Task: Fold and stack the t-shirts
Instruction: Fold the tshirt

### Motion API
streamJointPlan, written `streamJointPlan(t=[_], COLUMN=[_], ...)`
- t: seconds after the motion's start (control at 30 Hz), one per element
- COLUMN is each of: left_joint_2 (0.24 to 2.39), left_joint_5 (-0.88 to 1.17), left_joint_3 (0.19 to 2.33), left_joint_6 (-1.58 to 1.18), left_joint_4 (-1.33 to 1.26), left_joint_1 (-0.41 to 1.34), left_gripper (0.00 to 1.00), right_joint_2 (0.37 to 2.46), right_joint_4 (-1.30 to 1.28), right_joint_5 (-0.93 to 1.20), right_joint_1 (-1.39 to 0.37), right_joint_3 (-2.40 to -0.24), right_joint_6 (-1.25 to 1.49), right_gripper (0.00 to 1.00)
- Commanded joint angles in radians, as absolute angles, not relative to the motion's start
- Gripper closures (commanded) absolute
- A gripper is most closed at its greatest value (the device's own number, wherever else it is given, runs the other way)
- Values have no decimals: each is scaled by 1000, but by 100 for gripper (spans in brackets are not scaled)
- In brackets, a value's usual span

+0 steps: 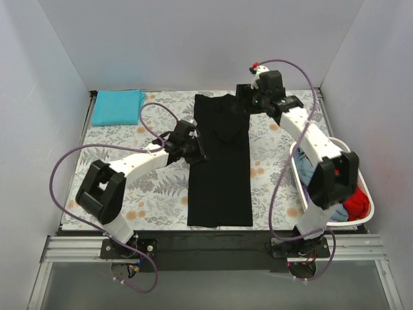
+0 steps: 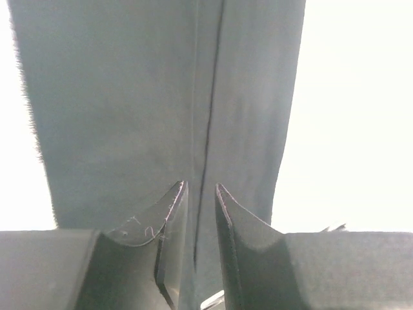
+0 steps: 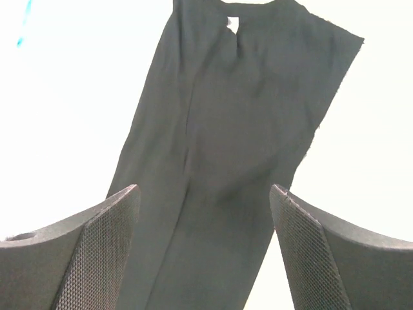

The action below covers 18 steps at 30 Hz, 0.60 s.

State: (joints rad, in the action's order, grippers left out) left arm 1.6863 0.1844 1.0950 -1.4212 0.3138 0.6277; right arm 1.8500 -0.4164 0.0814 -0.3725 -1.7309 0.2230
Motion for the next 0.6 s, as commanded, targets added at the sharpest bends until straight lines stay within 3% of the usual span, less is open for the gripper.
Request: streamJointPlan(t=[0.0,0.13,0.37,0.57], left_joint_2=[1522,1431,1353,1282], left_joint_5=[74,-78,64,136], left_joint_3=[1105,1007,824,733], left_joint_6=[-1442,-1491,-1546,-1529], left_joint_4=[366,451,419,443], left_joint_1=[595,577,574,575], left_gripper=[78,83,87,84], right_joint_2=[1639,1404,1189,1114], right_joint_4=[-430,-419,-408,-437], right_joint_5=[37,-54,-45,23], right_joint_1=[-397,-469,-503,-577], right_joint_3=[-1413,-1118,-870,-759], right_joint_6=[294,351,426,471], right_gripper=[15,17,24,29])
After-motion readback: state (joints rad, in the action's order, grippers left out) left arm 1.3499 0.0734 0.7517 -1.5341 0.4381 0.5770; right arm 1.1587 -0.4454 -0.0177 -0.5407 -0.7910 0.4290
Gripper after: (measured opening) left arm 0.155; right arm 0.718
